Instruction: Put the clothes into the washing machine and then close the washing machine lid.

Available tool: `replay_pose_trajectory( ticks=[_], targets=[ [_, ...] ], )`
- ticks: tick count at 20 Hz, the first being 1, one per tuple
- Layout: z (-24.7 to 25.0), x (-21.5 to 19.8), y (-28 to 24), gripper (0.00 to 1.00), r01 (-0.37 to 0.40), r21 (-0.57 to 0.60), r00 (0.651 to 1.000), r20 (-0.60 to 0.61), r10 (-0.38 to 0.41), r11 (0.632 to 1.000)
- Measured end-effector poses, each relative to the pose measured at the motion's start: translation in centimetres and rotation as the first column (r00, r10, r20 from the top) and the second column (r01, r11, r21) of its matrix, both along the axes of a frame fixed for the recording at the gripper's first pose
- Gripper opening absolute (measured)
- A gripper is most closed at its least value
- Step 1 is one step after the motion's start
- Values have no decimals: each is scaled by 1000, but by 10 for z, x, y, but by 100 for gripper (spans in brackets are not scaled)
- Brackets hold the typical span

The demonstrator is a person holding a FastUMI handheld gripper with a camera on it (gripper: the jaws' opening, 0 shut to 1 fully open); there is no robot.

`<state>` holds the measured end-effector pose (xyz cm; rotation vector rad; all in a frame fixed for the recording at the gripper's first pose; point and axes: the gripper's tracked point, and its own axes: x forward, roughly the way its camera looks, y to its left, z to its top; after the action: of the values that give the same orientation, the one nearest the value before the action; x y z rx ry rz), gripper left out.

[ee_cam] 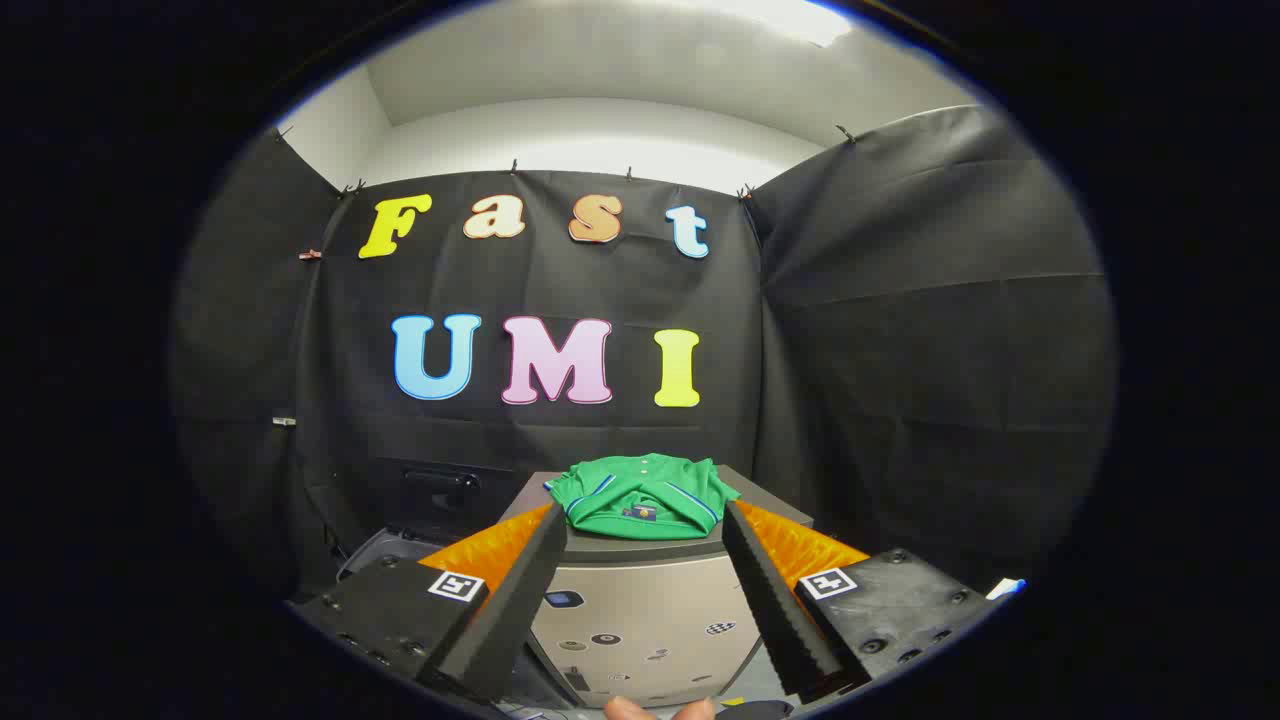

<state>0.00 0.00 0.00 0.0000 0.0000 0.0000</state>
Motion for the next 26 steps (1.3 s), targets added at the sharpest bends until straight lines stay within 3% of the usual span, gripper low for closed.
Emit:
replay_pose_trajectory(
  ticks=[26],
  targets=[
    [-3, 14, -2, 99, 4, 21, 1000, -29, -3, 1000]
  ],
)
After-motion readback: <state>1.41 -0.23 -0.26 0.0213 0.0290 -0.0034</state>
